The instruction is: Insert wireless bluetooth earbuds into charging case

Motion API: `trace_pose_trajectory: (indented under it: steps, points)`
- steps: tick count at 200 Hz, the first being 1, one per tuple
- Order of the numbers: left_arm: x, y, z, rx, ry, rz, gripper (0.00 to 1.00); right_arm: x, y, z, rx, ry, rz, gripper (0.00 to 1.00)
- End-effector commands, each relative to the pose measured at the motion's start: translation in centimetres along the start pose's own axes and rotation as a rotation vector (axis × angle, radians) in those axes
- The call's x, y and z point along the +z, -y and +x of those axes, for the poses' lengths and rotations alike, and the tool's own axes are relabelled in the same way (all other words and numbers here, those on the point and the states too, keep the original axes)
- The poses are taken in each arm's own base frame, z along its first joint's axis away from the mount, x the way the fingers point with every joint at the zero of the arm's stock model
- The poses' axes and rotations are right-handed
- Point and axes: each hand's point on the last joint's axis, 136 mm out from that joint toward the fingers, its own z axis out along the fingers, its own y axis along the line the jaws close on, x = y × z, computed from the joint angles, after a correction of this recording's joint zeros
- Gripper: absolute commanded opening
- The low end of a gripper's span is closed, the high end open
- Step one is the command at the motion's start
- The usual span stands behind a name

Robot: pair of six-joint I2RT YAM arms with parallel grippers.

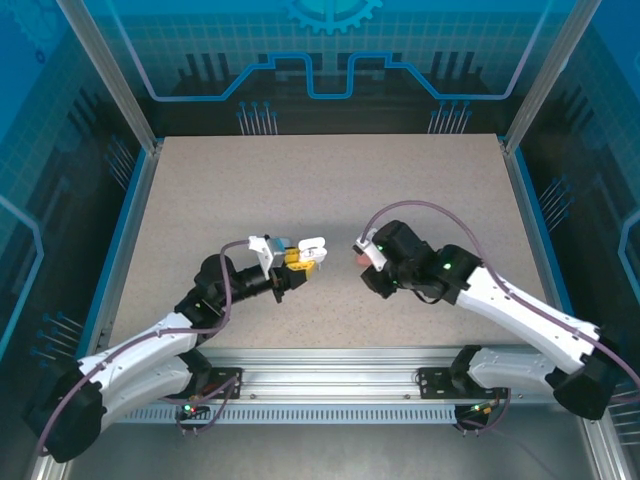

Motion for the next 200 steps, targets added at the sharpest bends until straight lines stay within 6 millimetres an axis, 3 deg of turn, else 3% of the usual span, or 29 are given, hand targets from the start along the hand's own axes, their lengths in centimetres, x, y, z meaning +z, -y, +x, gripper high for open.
trace_pose_trajectory:
  steps: [1, 34, 71, 114, 200]
  points:
    - [0.5, 1.5, -1.2, 0.016, 0.023, 0.089, 0.02, -2.7, 0.9, -1.5, -0.193, 0.052, 0.06, 0.21]
    - [1.1, 2.0, -1.4, 0.018, 0.016, 0.142, 0.02, -5.1, 1.0, -4.1, -0.393, 0.108, 0.141, 0.21]
    - [1.6, 2.5, -1.5, 0.015, 0.009, 0.184, 0.02, -6.4, 0.8, -6.4, -0.575, 0.112, 0.23, 0.21]
    - [1.9, 2.5, -1.6, 0.004, 0.012, 0.196, 0.02, -6.2, -0.4, -7.7, -0.698, 0.094, 0.272, 0.21]
    - [2.2, 2.4, -1.7, -0.001, 0.012, 0.203, 0.02, -4.6, -3.4, -8.3, -0.8, 0.081, 0.235, 0.21]
